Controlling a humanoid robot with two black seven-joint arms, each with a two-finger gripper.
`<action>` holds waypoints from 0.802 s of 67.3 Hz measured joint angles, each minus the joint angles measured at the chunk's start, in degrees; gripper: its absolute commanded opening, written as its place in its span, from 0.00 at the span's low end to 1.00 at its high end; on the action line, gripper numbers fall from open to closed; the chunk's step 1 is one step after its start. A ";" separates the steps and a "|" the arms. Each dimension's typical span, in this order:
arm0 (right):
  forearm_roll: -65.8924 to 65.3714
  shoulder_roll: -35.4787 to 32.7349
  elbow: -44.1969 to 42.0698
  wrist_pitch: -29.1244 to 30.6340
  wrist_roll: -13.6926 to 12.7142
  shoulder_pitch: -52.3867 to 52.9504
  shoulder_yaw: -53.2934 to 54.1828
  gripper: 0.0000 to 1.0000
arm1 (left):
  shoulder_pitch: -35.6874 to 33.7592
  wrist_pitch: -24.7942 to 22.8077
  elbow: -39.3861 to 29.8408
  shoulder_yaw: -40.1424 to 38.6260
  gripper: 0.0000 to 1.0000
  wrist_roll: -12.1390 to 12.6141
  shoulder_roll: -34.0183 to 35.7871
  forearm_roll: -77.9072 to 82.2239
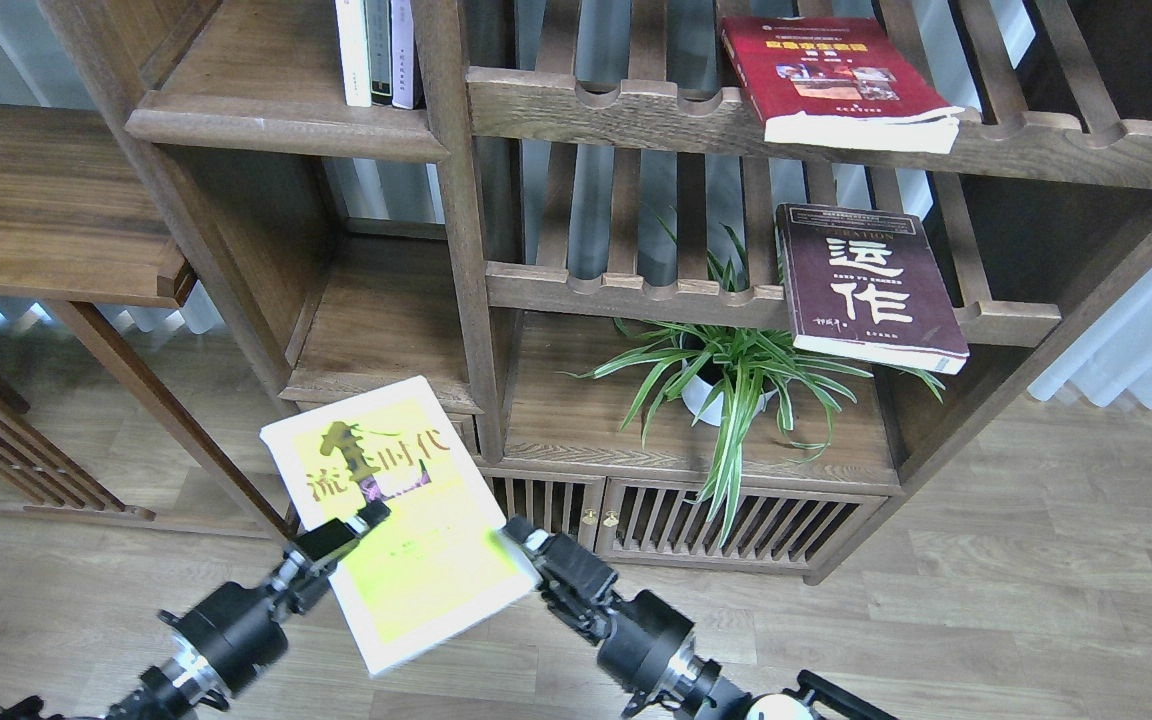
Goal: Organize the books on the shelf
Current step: 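Carry the yellow book up with the left gripper toward the upper shelf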
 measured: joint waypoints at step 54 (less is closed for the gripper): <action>-0.04 0.01 -2.13 -0.02 -0.02 0.95 -0.14 0.95 | 0.52 -0.01 -2.46 -28.22 0.10 12.31 2.78 8.07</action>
